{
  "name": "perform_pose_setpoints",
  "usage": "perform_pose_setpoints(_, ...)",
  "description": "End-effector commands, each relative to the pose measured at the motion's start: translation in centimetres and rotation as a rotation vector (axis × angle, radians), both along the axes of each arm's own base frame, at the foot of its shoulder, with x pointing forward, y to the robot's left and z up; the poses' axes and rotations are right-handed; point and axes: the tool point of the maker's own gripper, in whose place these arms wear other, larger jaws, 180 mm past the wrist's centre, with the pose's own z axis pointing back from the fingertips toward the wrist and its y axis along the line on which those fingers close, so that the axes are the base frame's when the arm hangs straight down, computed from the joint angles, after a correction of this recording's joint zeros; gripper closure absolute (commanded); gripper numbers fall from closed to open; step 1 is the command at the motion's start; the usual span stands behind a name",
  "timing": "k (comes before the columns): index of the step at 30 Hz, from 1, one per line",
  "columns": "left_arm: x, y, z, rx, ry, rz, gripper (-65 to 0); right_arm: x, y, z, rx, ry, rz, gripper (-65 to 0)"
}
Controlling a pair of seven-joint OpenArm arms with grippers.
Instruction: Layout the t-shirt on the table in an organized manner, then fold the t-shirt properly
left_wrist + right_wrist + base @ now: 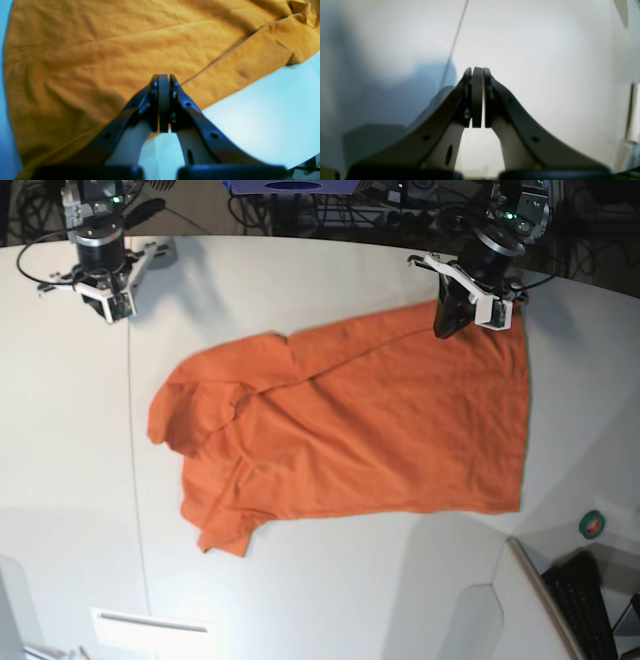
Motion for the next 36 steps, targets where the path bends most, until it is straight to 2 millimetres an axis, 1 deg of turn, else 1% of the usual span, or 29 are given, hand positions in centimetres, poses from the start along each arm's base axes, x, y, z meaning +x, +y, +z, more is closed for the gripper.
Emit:
perform_pose_setpoints(1, 0.3, 0.3, 0.8, -0.001, -0.034, 0.000, 0.0, 0.8, 0.1, 0.8, -0.001, -0.043, 0.000, 0.0)
perform_pose_setpoints(4, -0.1, 0.3, 0.7, -0.006, -0.026, 0.004, 0.0, 1.5, 1.1, 1.0, 0.032, -0.063, -0.023, 0.0)
perform_pose_setpoints(6, -0.1, 0.3, 0.8, -0.007, -0.026, 0.005, 0.0, 2.2, 2.1, 1.2, 0.060, -0.081, -0.041, 0.0)
perform_pose_setpoints(7, -0.1, 0.2, 0.8, -0.009, -0.026, 0.006, 0.0, 2.2, 2.6, 1.2, 0.094, -0.085, -0.063, 0.0)
perform_pose_setpoints(11, 0.0, 0.2, 0.9, -0.009, -0.029, 0.005, 0.0, 3.2, 3.9, 1.8, 0.313, -0.143, -0.201, 0.0)
perform_pose_setpoints(13, 0.3, 0.0, 1.4, -0.012, -0.046, 0.002, 0.0, 3.7, 4.5, 2.1, 0.423, -0.166, -0.265, 0.0)
perform_pose_setpoints(16, 1.3, 0.5, 3.0, -0.006, -0.094, 0.013, 0.0, 4.5, 3.2, 2.5, 0.541, -0.215, -0.380, 0.0)
perform_pose_setpoints(18, 1.9, 0.9, 3.8, 0.000, -0.120, 0.022, 0.0, 4.9, 2.8, 2.7, 0.607, -0.237, -0.441, 0.0)
perform_pose_setpoints(21, 2.3, 0.8, 4.2, 0.002, -0.133, 0.019, 0.0, 5.1, 3.1, 2.8, 0.622, -0.241, -0.439, 0.0)
perform_pose_setpoints(25, 2.2, 0.9, 3.9, 0.001, -0.126, 0.023, 0.0, 5.0, 3.0, 2.8, 0.619, -0.240, -0.441, 0.0)
perform_pose_setpoints(28, 2.0, -0.1, 3.8, -0.031, -0.128, 0.047, 0.0, 4.8, 2.6, 3.6, 0.614, -0.257, -0.441, 0.0)
perform_pose_setpoints(30, 1.9, -0.4, 3.8, -0.041, -0.126, 0.054, 0.0, 5.1, 2.6, 4.5, 0.617, -0.281, -0.435, 0.0)
perform_pose_setpoints(32, 1.9, -0.5, 3.8, -0.040, -0.125, 0.052, 0.0, 5.1, 2.6, 5.1, 0.617, -0.295, -0.432, 0.0)
perform_pose_setpoints(36, 1.9, -0.3, 3.8, -0.036, -0.128, 0.051, 0.0, 5.3, 2.6, 5.3, 0.616, -0.302, -0.423, 0.0)
